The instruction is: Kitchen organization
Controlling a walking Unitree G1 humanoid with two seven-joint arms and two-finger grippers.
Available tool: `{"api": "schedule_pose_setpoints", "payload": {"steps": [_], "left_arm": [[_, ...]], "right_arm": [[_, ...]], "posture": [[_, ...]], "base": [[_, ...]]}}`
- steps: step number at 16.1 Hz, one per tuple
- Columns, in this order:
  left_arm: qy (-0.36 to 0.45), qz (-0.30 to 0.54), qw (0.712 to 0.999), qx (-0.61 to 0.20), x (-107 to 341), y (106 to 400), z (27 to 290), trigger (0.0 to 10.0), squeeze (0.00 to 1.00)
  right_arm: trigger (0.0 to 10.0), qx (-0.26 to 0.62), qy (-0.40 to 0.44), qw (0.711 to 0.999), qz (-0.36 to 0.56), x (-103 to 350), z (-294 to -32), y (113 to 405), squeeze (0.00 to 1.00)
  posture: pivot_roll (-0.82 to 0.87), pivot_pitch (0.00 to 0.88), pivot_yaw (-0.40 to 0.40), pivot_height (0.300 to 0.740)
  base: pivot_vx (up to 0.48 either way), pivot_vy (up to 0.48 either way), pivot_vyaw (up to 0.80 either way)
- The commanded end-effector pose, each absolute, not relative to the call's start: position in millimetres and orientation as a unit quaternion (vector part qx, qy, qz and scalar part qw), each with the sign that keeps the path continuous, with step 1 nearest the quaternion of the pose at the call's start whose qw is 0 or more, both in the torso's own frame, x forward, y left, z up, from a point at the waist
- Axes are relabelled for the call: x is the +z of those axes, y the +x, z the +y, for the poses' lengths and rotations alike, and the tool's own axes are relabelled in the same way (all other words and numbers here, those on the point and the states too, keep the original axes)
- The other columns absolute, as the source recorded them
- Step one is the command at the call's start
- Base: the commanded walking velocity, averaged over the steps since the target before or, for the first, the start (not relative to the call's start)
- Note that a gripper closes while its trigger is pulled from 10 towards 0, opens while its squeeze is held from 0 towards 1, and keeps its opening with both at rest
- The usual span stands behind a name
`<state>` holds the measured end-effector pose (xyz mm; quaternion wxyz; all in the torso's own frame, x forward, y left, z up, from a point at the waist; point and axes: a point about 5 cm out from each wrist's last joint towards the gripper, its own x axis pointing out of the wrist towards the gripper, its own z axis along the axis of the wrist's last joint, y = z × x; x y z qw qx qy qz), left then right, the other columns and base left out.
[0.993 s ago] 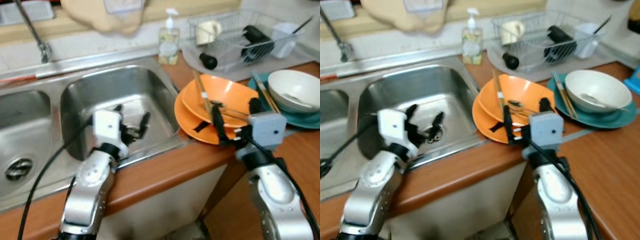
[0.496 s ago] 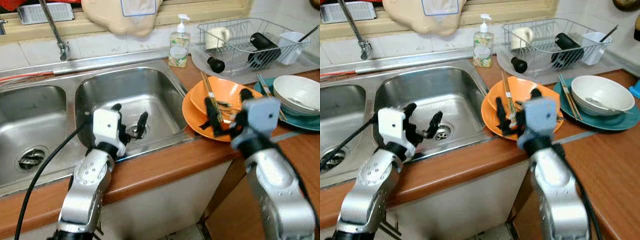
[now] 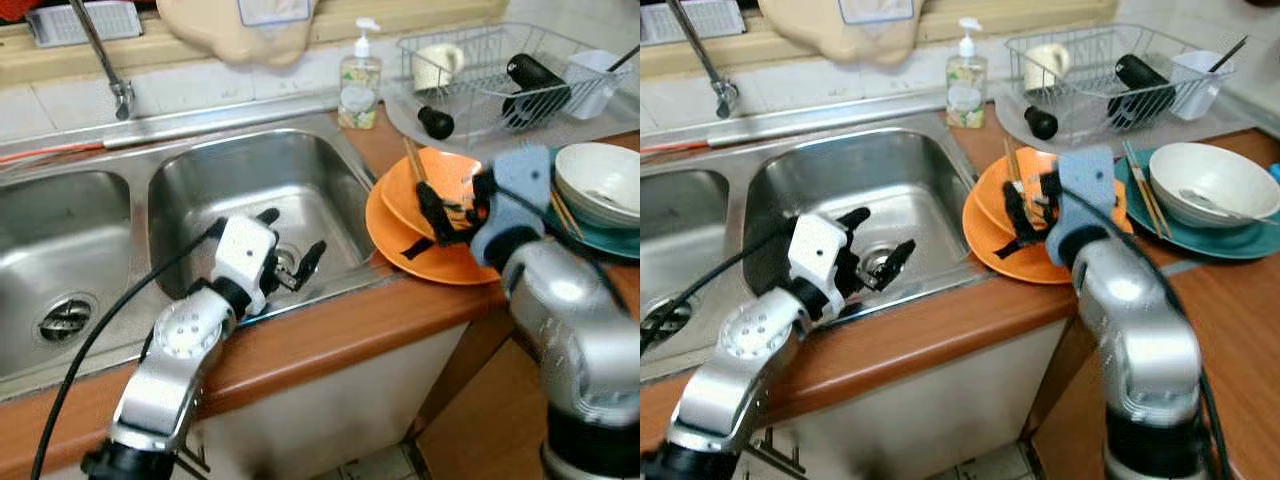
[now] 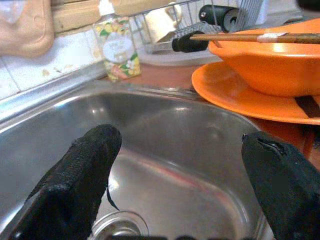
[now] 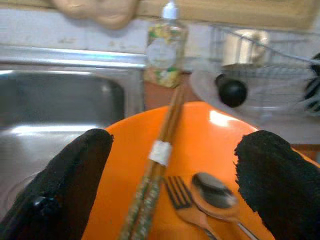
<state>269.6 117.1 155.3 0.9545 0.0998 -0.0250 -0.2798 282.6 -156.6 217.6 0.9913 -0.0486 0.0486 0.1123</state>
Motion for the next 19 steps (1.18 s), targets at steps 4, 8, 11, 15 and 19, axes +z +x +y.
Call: {"api": "schedule_pose_setpoints", "payload": {"steps": [4, 8, 11, 15, 19], "left_arm": [[0.117, -0.020, 0.938, -0.327, 162.6, 265.8, 112.0, 10.0, 0.00], [0.127, -0.013, 0.920, -0.371, 167.4, 260.5, 107.2, 10.0, 0.00], [0.131, -0.009, 0.914, -0.385, 169.0, 258.2, 104.9, 10.0, 0.00], [0.132, -0.003, 0.910, -0.393, 169.6, 255.4, 104.2, 10.0, 0.00], [0.131, 0.000, 0.908, -0.399, 169.9, 253.6, 103.0, 10.0, 0.00]], "right_arm": [[0.0, 0.136, -0.023, 0.986, 0.093, 227.2, -161.6, 292.1, 0.00], [0.0, 0.146, 0.016, 0.980, 0.136, 231.0, -167.3, 303.0, 0.00], [0.0, 0.157, 0.034, 0.972, 0.169, 227.8, -169.6, 305.8, 0.00], [0.0, 0.181, 0.057, 0.963, 0.193, 226.9, -168.4, 308.2, 0.00], [0.0, 0.189, 0.065, 0.957, 0.210, 224.5, -168.4, 309.4, 0.00]], "posture": [[-0.17, 0.000, 0.051, 0.740], [-0.17, 0.000, 0.047, 0.740], [-0.17, 0.000, 0.043, 0.740], [-0.16, 0.000, 0.039, 0.740], [-0.16, 0.000, 0.037, 0.740]], "base": [[0.000, 0.000, 0.00], [0.000, 0.000, 0.00], [0.000, 0.000, 0.00], [0.000, 0.000, 0.00], [0.000, 0.000, 0.00]]}}
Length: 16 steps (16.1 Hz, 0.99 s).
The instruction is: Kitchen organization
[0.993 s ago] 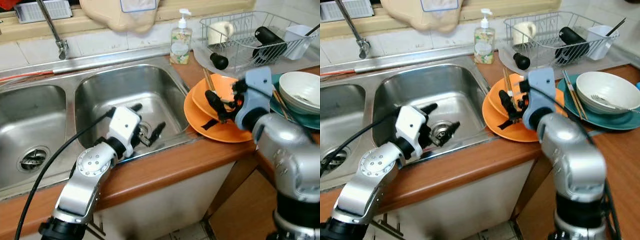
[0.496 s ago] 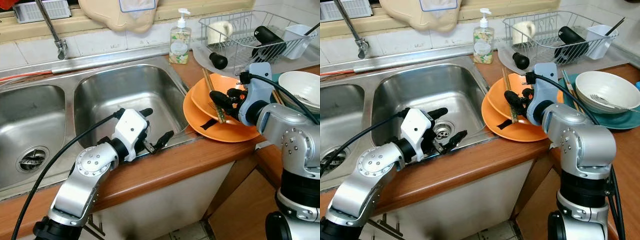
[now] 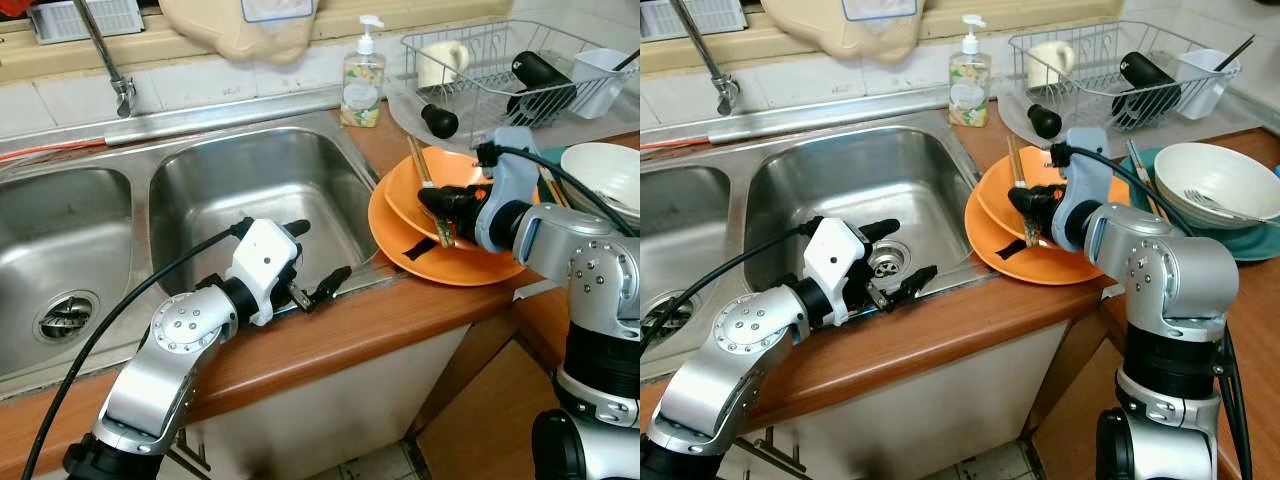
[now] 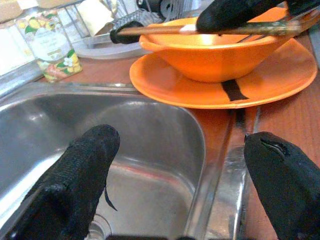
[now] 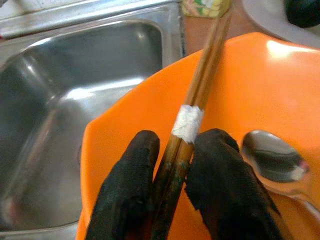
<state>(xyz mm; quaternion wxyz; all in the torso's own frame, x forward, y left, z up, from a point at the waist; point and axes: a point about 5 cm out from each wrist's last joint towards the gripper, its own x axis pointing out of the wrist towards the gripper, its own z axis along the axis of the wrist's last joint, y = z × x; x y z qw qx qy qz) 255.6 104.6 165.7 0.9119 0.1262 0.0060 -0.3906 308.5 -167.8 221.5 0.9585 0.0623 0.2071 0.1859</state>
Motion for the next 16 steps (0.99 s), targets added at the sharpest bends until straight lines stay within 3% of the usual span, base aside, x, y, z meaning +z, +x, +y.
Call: {"api": "schedule_pose_setpoints", "payload": {"steps": [1, 8, 16], "left_arm": [[0.130, 0.001, 0.908, -0.399, 169.9, 253.4, 102.9, 10.0, 0.00], [0.131, 0.000, 0.903, -0.409, 171.2, 253.0, 100.2, 10.0, 0.00], [0.103, -0.007, 0.909, -0.404, 177.2, 259.5, 101.1, 10.0, 0.00]], "right_arm": [[0.0, 0.190, 0.067, 0.956, 0.213, 224.2, -168.4, 309.7, 0.00], [0.0, 0.194, 0.072, 0.951, 0.228, 222.2, -169.8, 311.2, 0.00], [0.0, 0.206, 0.076, 0.968, 0.118, 240.0, -176.7, 305.5, 0.00]], "posture": [[-0.16, 0.000, 0.037, 0.740], [-0.16, 0.000, 0.041, 0.740], [-0.16, 0.000, 0.055, 0.740]], "base": [[0.000, 0.000, 0.00], [0.000, 0.000, 0.00], [0.000, 0.000, 0.00]]}}
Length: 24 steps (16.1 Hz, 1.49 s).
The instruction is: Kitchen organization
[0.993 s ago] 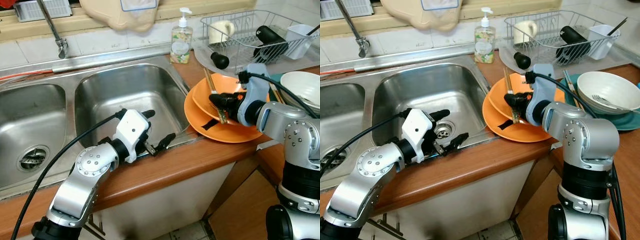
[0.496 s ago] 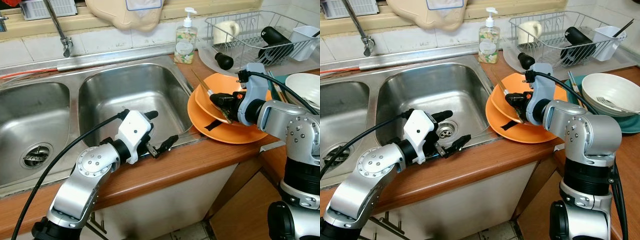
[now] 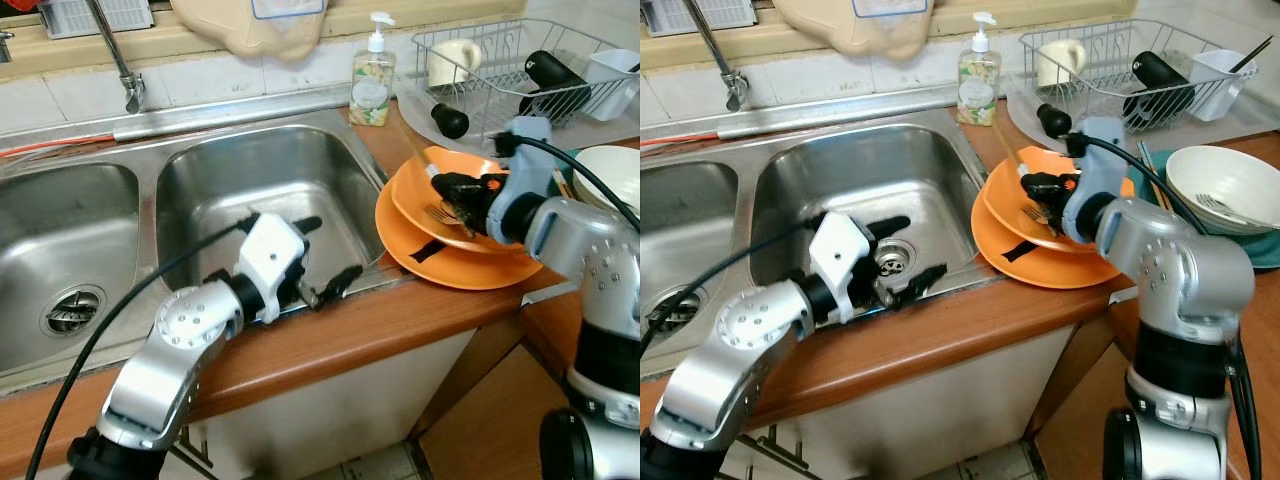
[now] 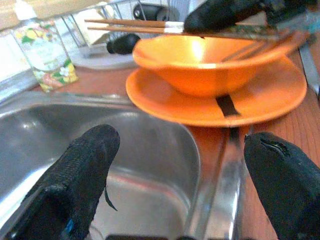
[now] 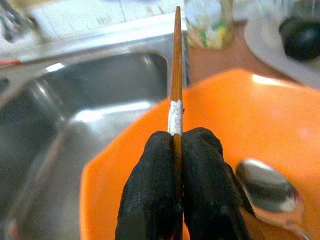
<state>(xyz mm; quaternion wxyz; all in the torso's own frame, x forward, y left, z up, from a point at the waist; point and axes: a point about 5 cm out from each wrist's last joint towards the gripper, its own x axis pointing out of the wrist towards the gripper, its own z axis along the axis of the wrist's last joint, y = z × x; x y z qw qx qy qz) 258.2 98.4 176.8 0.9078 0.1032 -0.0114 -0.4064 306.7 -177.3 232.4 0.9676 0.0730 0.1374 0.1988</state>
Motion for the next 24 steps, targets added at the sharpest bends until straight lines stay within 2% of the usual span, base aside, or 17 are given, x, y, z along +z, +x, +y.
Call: {"api": "schedule_pose_setpoints", "payload": {"steps": [1, 5, 6, 7, 8, 9, 10, 11, 12, 13, 14, 15, 17, 20, 24], "left_arm": [[0.093, -0.007, 0.910, -0.403, 178.3, 260.8, 101.1, 10.0, 0.00], [0.032, -0.038, 0.907, -0.418, 189.2, 264.7, 104.1, 10.0, 0.00], [-0.002, -0.039, 0.901, -0.433, 191.5, 264.1, 105.1, 10.0, 0.29], [-0.028, -0.038, 0.895, -0.444, 192.5, 262.9, 105.2, 10.0, 0.29], [-0.069, -0.035, 0.880, -0.468, 193.7, 258.9, 104.1, 10.0, 1.00], [-0.086, -0.033, 0.873, -0.478, 193.9, 257.0, 103.6, 10.0, 1.00], [-0.122, -0.029, 0.862, -0.492, 194.2, 255.2, 102.7, 10.0, 0.24], [-0.154, -0.028, 0.851, -0.501, 195.1, 254.7, 102.5, 10.0, 0.00], [-0.213, -0.042, 0.835, -0.506, 198.6, 257.2, 101.8, 5.8, 0.00], [-0.229, -0.045, 0.831, -0.505, 198.8, 258.6, 101.6, 0.8, 0.00], [-0.255, -0.045, 0.822, -0.507, 198.2, 260.3, 101.7, 0.0, 0.00], [-0.261, -0.044, 0.819, -0.508, 198.1, 260.5, 101.8, 0.0, 0.00], [-0.334, -0.034, 0.787, -0.517, 197.2, 262.3, 102.1, 0.0, 0.00], [-0.352, 0.005, 0.792, -0.499, 187.4, 267.9, 101.9, 0.0, 0.00], [-0.392, 0.009, 0.766, -0.509, 189.4, 265.5, 101.6, 0.0, 0.00]], "right_arm": [[0.0, 0.219, 0.075, 0.968, 0.095, 243.4, -175.2, 301.4, 0.00], [0.0, 0.288, 0.087, 0.953, 0.035, 246.8, -159.1, 274.2, 0.00], [0.0, 0.314, 0.089, 0.945, 0.026, 242.5, -150.8, 262.6, 0.00], [0.0, 0.331, 0.088, 0.939, 0.027, 237.7, -144.7, 255.1, 0.00], [0.0, 0.352, 0.091, 0.931, 0.027, 231.6, -136.6, 246.7, 0.00], [0.0, 0.363, 0.090, 0.927, 0.027, 228.6, -132.9, 242.9, 0.00], [0.0, 0.384, 0.091, 0.918, 0.033, 223.4, -126.6, 236.7, 0.00], [0.0, 0.394, 0.094, 0.914, 0.037, 220.4, -123.4, 232.7, 0.00], [0.0, 0.417, 0.092, 0.903, 0.043, 215.7, -117.5, 227.2, 0.00], [0.0, 0.425, 0.093, 0.899, 0.044, 215.0, -115.7, 225.8, 0.00], [0.0, 0.436, 0.096, 0.894, 0.043, 214.5, -112.0, 223.0, 0.00], [0.0, 0.440, 0.098, 0.892, 0.043, 214.1, -110.5, 222.1, 0.00], [0.0, 0.445, 0.096, 0.889, 0.044, 209.1, -104.8, 219.2, 0.00], [0.0, 0.449, 0.099, 0.887, 0.035, 208.9, -102.5, 217.2, 0.00], [0.0, 0.437, 0.101, 0.893, 0.029, 207.3, -100.8, 219.7, 0.00]], "posture": [[-0.16, 0.000, 0.060, 0.740], [-0.17, 0.000, 0.077, 0.740], [-0.17, 0.000, 0.084, 0.740], [-0.17, 0.000, 0.088, 0.740], [-0.17, 0.000, 0.091, 0.740], [-0.17, 0.000, 0.091, 0.740], [-0.17, 0.000, 0.093, 0.740], [-0.17, 0.000, 0.094, 0.740], [-0.17, 0.000, 0.094, 0.740], [-0.17, 0.000, 0.092, 0.740], [-0.17, 0.000, 0.096, 0.740], [-0.17, 0.000, 0.096, 0.740], [-0.17, 0.000, 0.104, 0.740], [-0.17, 0.000, 0.105, 0.740], [-0.17, 0.000, 0.106, 0.740]], "base": [[0.000, 0.000, 0.00], [0.000, 0.000, 0.00], [0.000, 0.000, 0.00], [0.000, 0.000, 0.00], [0.000, 0.000, 0.00], [0.000, 0.000, 0.00], [0.000, 0.000, 0.00], [0.000, 0.000, 0.00], [0.000, 0.000, 0.00], [0.000, 0.000, 0.00], [0.000, 0.000, 0.00], [0.000, 0.000, 0.00], [0.000, 0.000, 0.00], [0.000, 0.000, 0.00], [0.000, 0.000, 0.00]]}}
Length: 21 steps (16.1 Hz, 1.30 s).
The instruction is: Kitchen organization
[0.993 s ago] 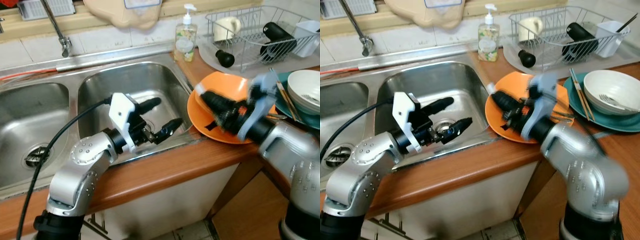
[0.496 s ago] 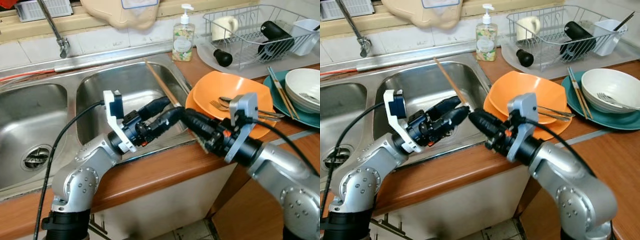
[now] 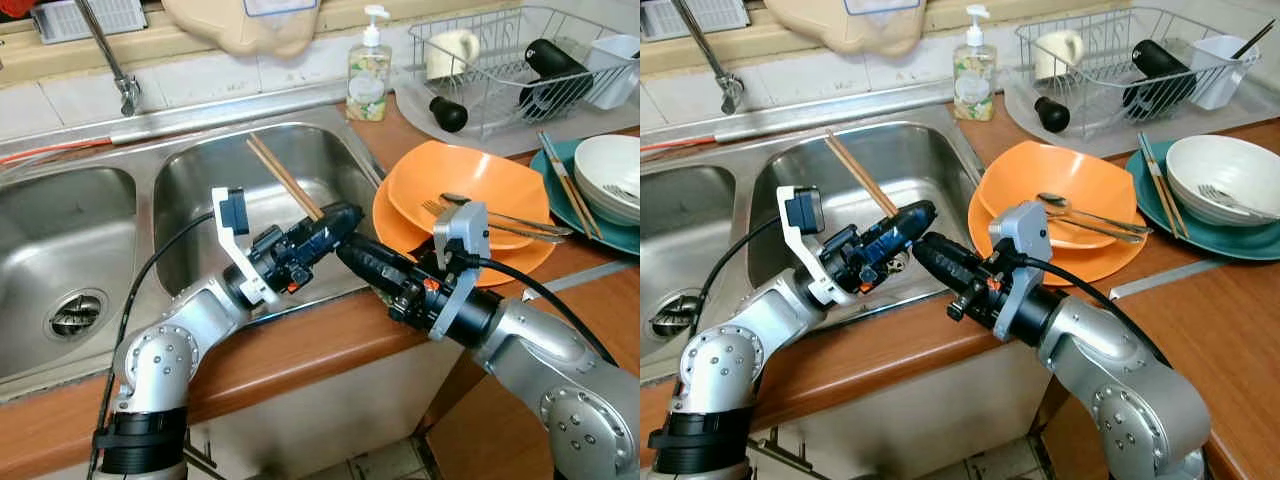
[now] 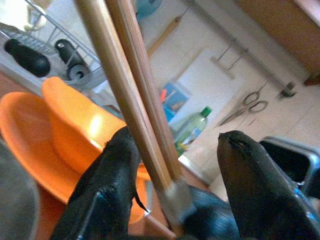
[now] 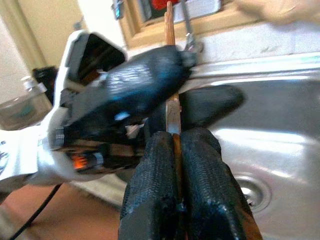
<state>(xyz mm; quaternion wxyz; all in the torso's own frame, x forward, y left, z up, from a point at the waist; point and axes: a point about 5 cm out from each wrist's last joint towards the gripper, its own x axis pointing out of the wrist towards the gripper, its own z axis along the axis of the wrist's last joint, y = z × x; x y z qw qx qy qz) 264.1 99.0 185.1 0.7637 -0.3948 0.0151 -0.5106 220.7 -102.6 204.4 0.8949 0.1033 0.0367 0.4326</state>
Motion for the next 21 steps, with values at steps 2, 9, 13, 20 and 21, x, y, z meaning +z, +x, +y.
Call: {"api": "schedule_pose_setpoints", "payload": {"steps": [2, 9, 13, 20, 21], "left_arm": [[-0.400, 0.008, 0.762, -0.509, 190.9, 265.4, 104.2, 0.0, 0.00], [-0.388, 0.018, 0.763, -0.516, 190.1, 266.3, 101.4, 0.0, 0.00], [-0.382, 0.021, 0.773, -0.505, 188.6, 269.5, 101.0, 0.0, 0.00], [-0.372, 0.031, 0.792, -0.483, 184.5, 273.2, 103.1, 0.0, 0.00], [-0.369, 0.031, 0.800, -0.472, 184.5, 275.9, 105.1, 0.0, 0.00]], "right_arm": [[0.0, 0.418, 0.101, 0.903, 0.020, 208.1, -102.9, 225.1, 0.00], [0.0, 0.399, 0.094, 0.912, 0.016, 207.4, -104.7, 230.4, 0.00], [10.0, 0.392, 0.077, 0.916, 0.018, 206.1, -104.8, 232.4, 0.00], [10.0, 0.366, 0.061, 0.929, 0.021, 202.5, -105.6, 238.9, 1.00], [10.0, 0.311, 0.040, 0.950, 0.003, 202.9, -111.4, 243.7, 1.00]], "posture": [[-0.17, 0.000, 0.108, 0.740], [-0.17, 0.000, 0.113, 0.740], [-0.17, 0.000, 0.111, 0.740], [-0.18, 0.000, 0.104, 0.740], [-0.18, 0.000, 0.101, 0.740]], "base": [[0.000, 0.000, 0.00], [0.000, 0.000, 0.00], [0.000, 0.000, 0.00], [0.000, 0.000, 0.00], [0.000, 0.000, 0.00]]}}
